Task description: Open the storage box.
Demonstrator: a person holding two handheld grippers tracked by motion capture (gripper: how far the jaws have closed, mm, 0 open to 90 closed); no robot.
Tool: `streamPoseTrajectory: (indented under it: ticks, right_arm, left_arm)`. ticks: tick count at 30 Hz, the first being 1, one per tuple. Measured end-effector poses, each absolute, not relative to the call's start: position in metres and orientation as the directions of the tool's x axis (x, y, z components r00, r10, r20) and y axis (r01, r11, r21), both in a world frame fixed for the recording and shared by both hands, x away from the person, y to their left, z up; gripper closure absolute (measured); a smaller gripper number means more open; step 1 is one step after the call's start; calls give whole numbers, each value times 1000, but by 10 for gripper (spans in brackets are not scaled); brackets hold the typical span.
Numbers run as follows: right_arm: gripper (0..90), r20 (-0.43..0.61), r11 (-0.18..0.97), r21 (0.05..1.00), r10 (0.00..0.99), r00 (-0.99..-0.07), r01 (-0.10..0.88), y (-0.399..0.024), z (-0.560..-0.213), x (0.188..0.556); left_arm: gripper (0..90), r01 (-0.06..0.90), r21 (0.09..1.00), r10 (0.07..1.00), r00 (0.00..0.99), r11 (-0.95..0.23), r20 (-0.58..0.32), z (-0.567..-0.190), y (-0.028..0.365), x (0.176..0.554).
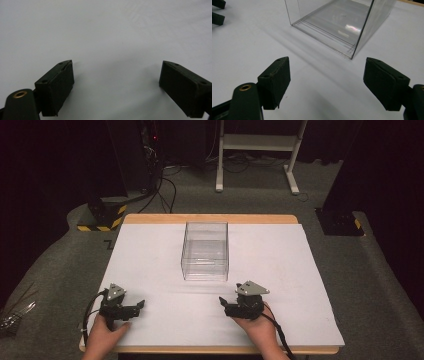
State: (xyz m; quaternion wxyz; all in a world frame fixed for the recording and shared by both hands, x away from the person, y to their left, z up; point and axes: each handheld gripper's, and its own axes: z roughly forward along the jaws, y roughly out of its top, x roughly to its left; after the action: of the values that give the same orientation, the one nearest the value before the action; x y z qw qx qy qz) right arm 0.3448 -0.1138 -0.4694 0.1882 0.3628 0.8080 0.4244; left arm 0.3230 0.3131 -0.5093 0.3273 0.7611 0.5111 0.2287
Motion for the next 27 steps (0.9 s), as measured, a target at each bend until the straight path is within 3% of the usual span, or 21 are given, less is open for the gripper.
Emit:
streamPoseTrajectory:
  ticks: [3, 27]
  right_arm:
    - [271, 11, 358, 831, 754, -656, 426, -110, -468, 349]
    - [334, 34, 321, 854, 751, -660, 409, -77, -460, 376]
  left_arm:
    - [127, 628, 732, 928, 373, -263, 14, -509, 313, 323]
    - [127, 628, 733, 928, 373, -263, 14, -509, 313, 323]
